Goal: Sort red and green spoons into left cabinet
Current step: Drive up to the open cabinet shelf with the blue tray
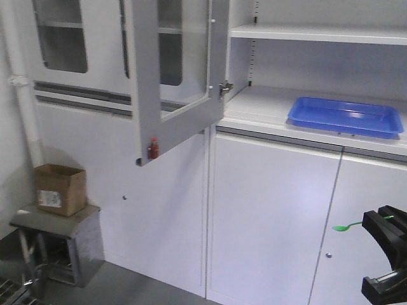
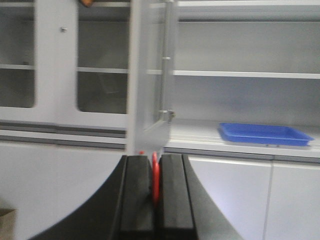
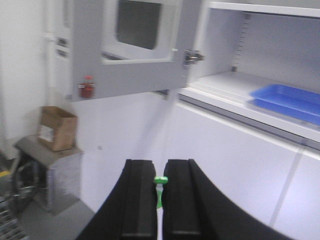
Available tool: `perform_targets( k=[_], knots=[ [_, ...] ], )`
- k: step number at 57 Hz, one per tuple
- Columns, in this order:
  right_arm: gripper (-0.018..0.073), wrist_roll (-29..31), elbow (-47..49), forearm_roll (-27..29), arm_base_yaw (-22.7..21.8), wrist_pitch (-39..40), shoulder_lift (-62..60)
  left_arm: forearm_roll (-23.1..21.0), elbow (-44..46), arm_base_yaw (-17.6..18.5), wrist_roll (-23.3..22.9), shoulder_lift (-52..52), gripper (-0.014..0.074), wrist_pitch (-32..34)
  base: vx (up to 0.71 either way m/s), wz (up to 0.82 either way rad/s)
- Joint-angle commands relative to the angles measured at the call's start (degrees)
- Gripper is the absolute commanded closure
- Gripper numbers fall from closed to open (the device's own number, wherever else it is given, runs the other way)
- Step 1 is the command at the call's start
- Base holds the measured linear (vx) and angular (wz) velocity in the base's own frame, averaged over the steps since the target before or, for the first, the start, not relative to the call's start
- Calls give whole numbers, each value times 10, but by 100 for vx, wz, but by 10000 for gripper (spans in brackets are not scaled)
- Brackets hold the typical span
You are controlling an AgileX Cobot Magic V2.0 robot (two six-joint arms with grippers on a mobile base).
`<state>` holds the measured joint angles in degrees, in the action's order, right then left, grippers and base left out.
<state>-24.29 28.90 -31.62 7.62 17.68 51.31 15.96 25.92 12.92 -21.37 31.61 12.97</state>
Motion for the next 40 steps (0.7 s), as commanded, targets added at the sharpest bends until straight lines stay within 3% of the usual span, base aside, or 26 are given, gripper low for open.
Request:
perform_targets(
  k=[1, 40],
  knots=[
    [538, 1, 16, 3, -1, 42, -5, -6, 17, 2, 1, 1, 603, 41, 29, -63],
    [538, 1, 16, 3, -1, 43, -5, -6, 17, 2, 1, 1, 603, 41, 31, -42]
  ],
)
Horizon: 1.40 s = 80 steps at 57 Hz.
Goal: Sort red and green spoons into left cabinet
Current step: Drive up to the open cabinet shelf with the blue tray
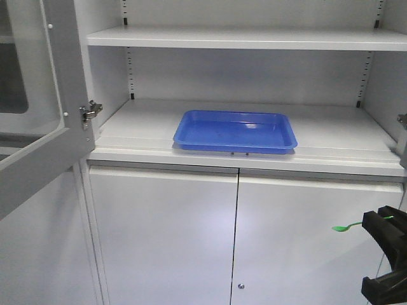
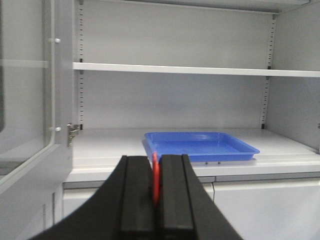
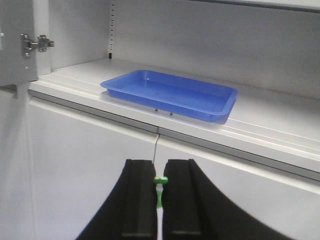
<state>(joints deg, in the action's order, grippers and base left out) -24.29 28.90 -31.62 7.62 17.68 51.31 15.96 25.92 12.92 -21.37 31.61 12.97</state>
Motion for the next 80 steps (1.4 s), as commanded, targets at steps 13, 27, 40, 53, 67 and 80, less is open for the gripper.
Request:
perform_targets(
  k=[13, 27, 40, 53, 67, 80],
  knots=[
    [538, 1, 16, 3, -1, 43, -5, -6, 17, 2, 1, 1, 603, 41, 33, -25],
    [538, 1, 16, 3, -1, 43, -5, -6, 17, 2, 1, 1, 603, 41, 36, -9],
    [538, 1, 16, 3, -1, 42, -5, -6, 17, 2, 1, 1, 603, 41, 38, 1],
    [538, 1, 16, 3, -1, 42, -5, -6, 17, 2, 1, 1, 603, 41, 33, -5],
    [538, 1, 16, 3, -1, 42, -5, -6, 17, 2, 1, 1, 603, 41, 26, -5],
    [538, 1, 16, 3, -1, 42, -5, -6, 17, 2, 1, 1, 603, 41, 20, -3]
  ],
)
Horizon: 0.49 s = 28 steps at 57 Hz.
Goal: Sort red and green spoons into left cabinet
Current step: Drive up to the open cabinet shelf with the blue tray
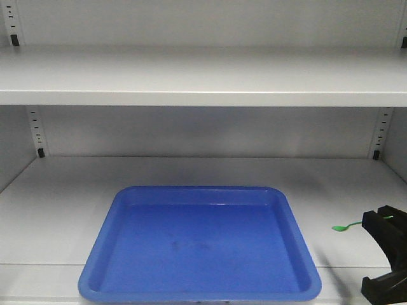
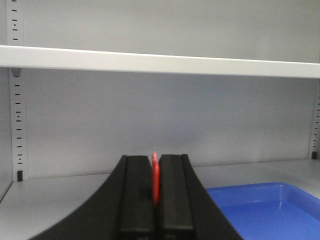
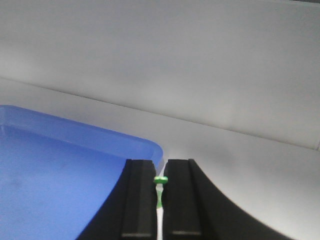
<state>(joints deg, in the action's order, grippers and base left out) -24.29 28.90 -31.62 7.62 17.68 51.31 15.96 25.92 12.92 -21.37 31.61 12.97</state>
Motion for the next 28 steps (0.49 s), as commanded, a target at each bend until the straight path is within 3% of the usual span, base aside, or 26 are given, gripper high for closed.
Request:
perform_targets(
  k=[1, 28],
  knots=[
    [538, 1, 16, 3, -1, 42, -5, -6, 17, 2, 1, 1, 603, 41, 16, -3],
    [538, 1, 16, 3, -1, 42, -5, -6, 17, 2, 1, 1, 603, 41, 9, -2]
  ],
)
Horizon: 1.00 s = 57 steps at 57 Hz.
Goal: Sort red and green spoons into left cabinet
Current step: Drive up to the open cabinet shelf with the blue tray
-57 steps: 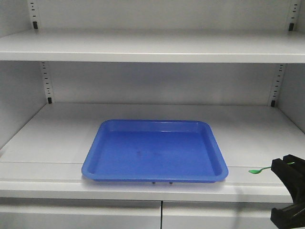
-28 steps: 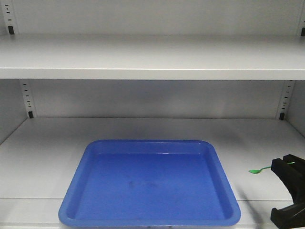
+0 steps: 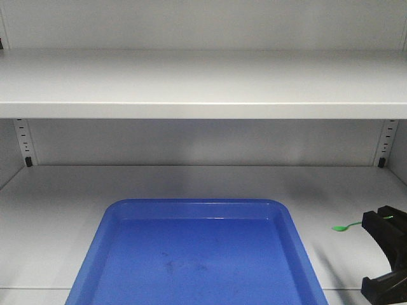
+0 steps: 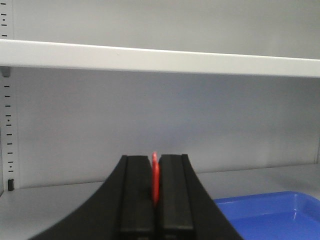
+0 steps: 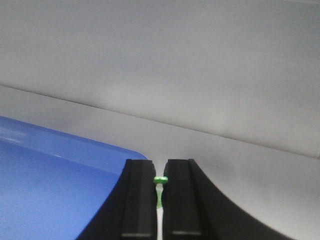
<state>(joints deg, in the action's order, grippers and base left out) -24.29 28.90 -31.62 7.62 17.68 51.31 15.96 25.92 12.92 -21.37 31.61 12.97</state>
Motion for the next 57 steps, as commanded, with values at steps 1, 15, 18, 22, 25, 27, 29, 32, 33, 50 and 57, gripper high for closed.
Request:
perform_targets(
  k=[1, 15, 18, 22, 25, 27, 29, 32, 33, 50, 57],
  knots=[
    [538, 1, 16, 3, -1, 42, -5, -6, 17, 2, 1, 1, 603, 41, 3, -1],
    [538, 1, 16, 3, -1, 42, -5, -6, 17, 2, 1, 1, 603, 41, 1, -1],
    [538, 1, 16, 3, -1, 42, -5, -6, 17, 2, 1, 1, 603, 41, 0, 0],
    [538, 1, 16, 3, -1, 43, -5, -6, 17, 2, 1, 1, 603, 41, 0, 0],
    [538, 1, 16, 3, -1, 43, -5, -6, 17, 2, 1, 1, 603, 41, 0, 0],
    [538, 1, 16, 3, -1, 43, -5, -6, 17, 2, 1, 1, 603, 41, 0, 0],
    [538, 1, 16, 3, -1, 43, -5, -6, 17, 2, 1, 1, 603, 41, 0, 0],
    [538, 1, 16, 3, -1, 43, -5, -6, 17, 2, 1, 1, 603, 41, 0, 0],
    [538, 1, 16, 3, -1, 43, -5, -6, 17, 2, 1, 1, 603, 41, 0, 0],
    [538, 1, 16, 3, -1, 53, -5, -6, 17, 2, 1, 1, 603, 41, 0, 0],
    [538, 1, 16, 3, -1, 58, -5, -6, 17, 2, 1, 1, 603, 46, 0, 0]
  ],
)
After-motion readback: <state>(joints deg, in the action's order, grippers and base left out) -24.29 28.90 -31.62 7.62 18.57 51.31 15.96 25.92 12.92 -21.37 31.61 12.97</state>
